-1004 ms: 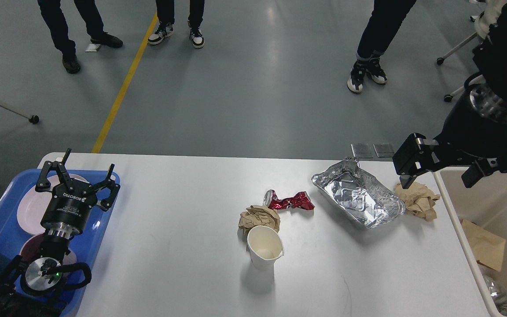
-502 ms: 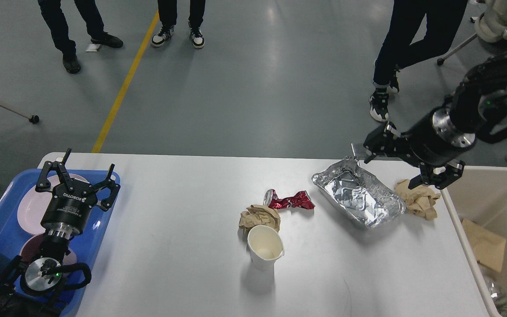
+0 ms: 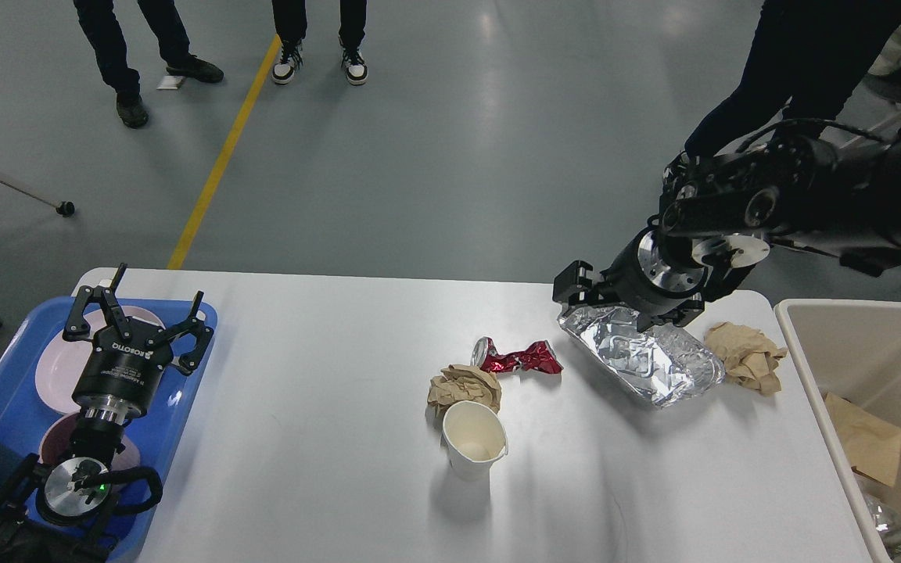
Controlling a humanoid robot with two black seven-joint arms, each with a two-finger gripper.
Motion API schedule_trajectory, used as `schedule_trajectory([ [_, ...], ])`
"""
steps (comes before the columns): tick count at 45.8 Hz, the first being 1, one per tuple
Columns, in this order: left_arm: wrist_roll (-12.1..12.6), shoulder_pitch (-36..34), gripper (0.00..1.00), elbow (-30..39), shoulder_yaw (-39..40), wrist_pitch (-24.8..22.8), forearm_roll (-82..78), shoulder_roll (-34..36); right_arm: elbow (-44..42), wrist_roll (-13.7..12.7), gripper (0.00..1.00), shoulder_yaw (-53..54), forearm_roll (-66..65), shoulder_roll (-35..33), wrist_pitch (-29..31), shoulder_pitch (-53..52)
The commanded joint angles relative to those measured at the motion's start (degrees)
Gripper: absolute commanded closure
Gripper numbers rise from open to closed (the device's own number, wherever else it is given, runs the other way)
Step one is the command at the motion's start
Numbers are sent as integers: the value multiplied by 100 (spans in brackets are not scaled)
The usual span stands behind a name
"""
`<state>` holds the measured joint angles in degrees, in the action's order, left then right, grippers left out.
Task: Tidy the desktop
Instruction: 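Lower the right gripper onto the crumpled silver foil and grasp it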
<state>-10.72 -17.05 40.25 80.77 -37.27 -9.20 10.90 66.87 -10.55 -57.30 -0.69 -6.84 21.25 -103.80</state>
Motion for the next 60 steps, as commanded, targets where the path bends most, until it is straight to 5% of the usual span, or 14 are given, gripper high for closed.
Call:
schedule_trajectory([
  [1,0,0,4,0,0,0,-2,0,-507,18,0,61,-1212,174,-16,587],
  [18,0,0,4,0,9,0,-2,0,-2432,774,2,52,-2892,693,-332,2478],
  [45,0,0,4,0,0,0,-2,0,-3619,695,2,52,-3534,895,-1114,3884],
  [60,0,0,4,0,9,0,-2,0,-3611,677,17,69,-3516,913,-1123,3920],
])
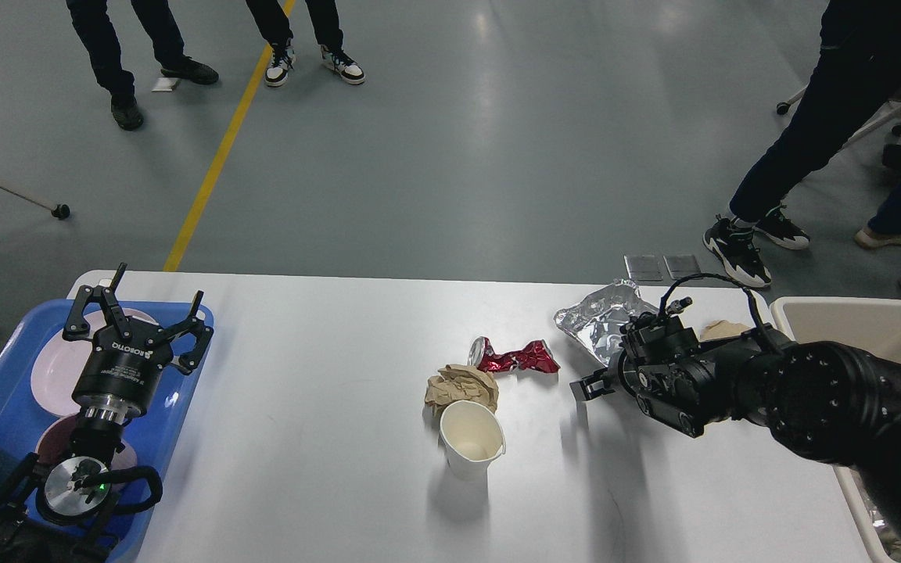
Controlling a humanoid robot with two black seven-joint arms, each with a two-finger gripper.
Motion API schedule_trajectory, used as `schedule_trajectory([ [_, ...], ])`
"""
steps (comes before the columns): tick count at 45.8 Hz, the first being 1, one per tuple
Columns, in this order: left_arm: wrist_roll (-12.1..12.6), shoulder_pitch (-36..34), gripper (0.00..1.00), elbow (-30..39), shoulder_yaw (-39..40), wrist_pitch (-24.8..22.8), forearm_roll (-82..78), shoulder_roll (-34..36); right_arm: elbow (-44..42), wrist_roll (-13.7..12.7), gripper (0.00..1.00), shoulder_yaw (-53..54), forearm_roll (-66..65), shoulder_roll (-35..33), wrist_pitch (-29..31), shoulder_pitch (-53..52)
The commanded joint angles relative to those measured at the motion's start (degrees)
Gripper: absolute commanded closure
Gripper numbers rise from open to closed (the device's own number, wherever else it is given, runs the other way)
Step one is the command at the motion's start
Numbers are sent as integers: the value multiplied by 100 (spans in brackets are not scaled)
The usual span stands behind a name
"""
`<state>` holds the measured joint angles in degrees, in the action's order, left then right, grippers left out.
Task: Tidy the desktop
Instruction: 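Lower the right gripper onto the crumpled silver foil and grasp it, then lift the silver foil and drop it into the white bin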
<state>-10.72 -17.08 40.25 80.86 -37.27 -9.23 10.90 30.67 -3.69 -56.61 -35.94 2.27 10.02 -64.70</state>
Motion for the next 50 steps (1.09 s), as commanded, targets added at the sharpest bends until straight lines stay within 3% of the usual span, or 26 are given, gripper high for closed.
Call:
schedule_trajectory([
  [1,0,-6,4,0,0,0,0,0,9,-9,17,1,8,1,0,10],
  [3,0,-6,4,0,0,0,9,0,9,-9,22,10,8,1,0,19],
  [6,0,-6,4,0,0,0,0,0,27,-9,39,10,8,1,0,46],
  [10,0,-6,4,0,0,0,0,0,71,-9,80,36,60,1,43,54],
  [13,0,3,4,0,0,0,0,0,80,-18,100,54,148,-7,70,72],
  [19,0,-6,4,0,0,0,0,0,115,-141,100,45,596,-7,105,81],
  [32,0,-6,4,0,0,0,0,0,212,-150,100,54,1282,-51,96,11],
  [50,0,3,4,9,0,0,0,0,361,-150,100,54,1352,-51,87,-25],
])
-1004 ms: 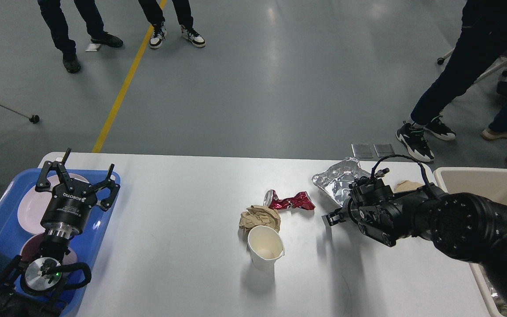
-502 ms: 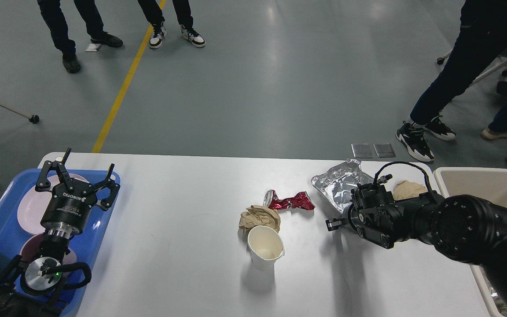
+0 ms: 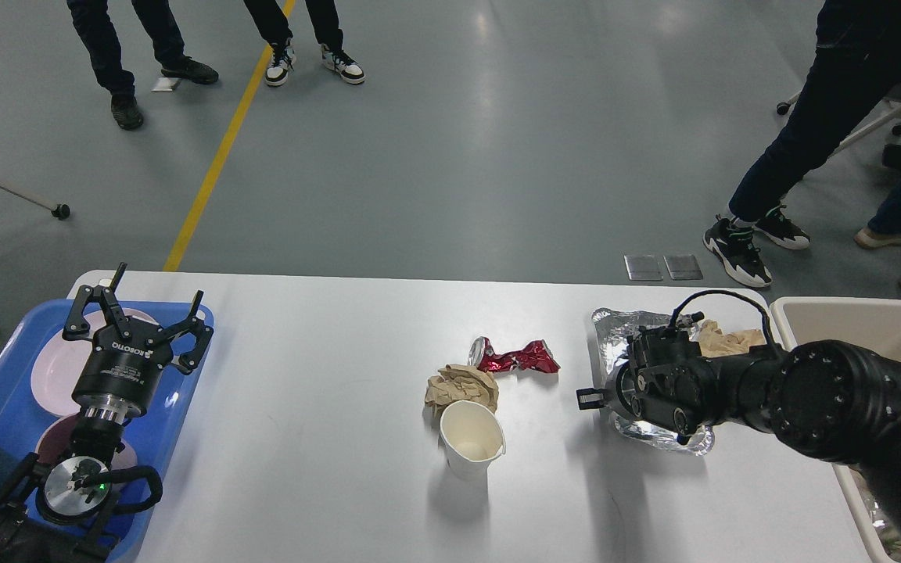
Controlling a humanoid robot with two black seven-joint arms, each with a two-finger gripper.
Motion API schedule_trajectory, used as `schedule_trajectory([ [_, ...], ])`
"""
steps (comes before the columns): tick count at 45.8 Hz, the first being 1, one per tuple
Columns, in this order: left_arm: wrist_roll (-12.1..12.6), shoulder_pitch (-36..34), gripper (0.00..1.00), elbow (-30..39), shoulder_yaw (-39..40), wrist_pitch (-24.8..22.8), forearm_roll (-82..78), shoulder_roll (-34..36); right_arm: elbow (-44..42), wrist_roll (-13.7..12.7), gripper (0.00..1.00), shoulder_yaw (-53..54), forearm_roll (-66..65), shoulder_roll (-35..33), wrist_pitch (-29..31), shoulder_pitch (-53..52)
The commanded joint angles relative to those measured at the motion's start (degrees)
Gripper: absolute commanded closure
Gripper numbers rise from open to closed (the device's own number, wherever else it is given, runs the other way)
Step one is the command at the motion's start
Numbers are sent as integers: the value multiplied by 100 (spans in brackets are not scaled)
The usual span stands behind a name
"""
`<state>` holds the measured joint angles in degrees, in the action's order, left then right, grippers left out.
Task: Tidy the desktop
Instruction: 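Lift the silver foil and drop it into the white bin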
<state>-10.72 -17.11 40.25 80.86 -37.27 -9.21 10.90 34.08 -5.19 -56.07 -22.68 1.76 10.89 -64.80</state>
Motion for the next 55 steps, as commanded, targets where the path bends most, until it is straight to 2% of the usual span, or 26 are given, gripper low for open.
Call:
schedule_trajectory([
  [1,0,-3,4,0,0,0,-2,0,37,0,100,0,52,0,1,-24],
  [7,0,-3,4,0,0,0,-2,0,432,-9,100,-9,272,-44,18,-374],
  [13,0,-3,4,0,0,0,-2,0,1293,-149,100,-27,536,-368,149,-1086],
  [21,0,-3,4,0,-9,0,-2,0,2515,-281,100,-158,1265,-825,914,-2535],
  [26,0,-3,4,0,-9,0,7,0,3165,-351,100,-536,1529,-879,1204,-3405],
  [34,0,-3,4,0,-9,0,-2,0,4317,-334,100,-1256,2100,-940,1704,-5207],
  [39,0,6,4,0,-9,0,-2,0,4809,-325,100,-1433,2144,-1256,2364,-6078],
  [42,0,6,4,0,-9,0,-2,0,5230,-325,100,-1538,2144,-1493,2496,-6526],
  [50,-9,6,4,0,-9,0,7,0,5908,-299,100,-1854,2144,-1634,2541,-7063],
  [55,-9,-3,4,0,-9,0,7,0,6014,-299,100,-2048,2153,-1669,2488,-7099],
])
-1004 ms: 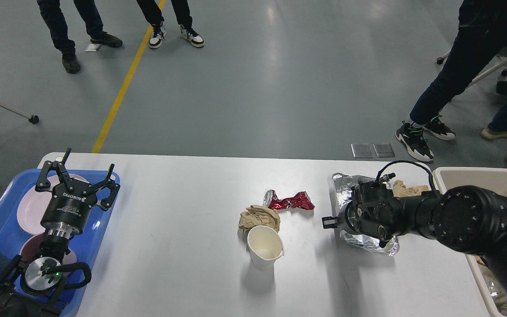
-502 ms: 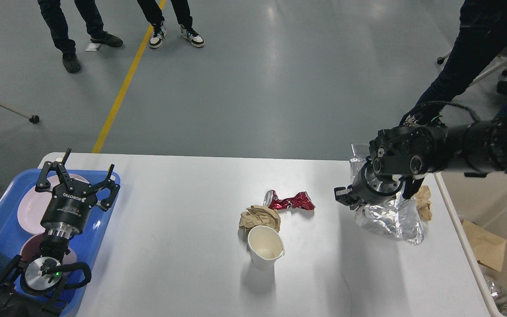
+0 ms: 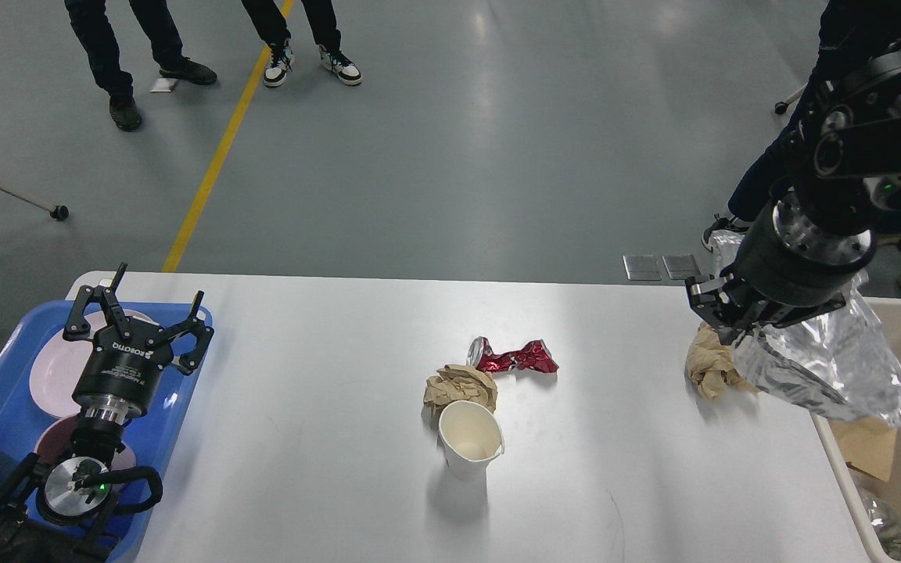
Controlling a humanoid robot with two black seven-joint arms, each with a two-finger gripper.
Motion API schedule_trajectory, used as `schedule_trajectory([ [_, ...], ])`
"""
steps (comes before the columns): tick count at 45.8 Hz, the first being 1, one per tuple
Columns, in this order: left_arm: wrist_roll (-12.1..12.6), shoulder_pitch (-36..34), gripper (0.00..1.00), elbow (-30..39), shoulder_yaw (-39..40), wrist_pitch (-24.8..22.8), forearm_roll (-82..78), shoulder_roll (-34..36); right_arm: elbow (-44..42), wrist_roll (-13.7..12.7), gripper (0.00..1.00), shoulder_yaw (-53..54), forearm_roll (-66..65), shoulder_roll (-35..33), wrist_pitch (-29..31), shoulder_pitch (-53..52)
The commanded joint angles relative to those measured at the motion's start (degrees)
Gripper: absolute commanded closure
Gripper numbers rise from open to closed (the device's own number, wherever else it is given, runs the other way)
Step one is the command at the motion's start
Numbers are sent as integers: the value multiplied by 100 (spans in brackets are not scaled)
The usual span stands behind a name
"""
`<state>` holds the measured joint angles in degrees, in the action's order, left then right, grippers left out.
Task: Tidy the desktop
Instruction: 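Lift the silver foil and drop it into the white bin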
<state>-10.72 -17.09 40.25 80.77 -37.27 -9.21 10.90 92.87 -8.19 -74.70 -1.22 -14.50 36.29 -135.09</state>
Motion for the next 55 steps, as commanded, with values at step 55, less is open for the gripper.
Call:
schedule_trajectory([
  [55,-9,4,4,0,0,0,7,0,-8847,28,100,1352,166,-519,-3215,9755],
])
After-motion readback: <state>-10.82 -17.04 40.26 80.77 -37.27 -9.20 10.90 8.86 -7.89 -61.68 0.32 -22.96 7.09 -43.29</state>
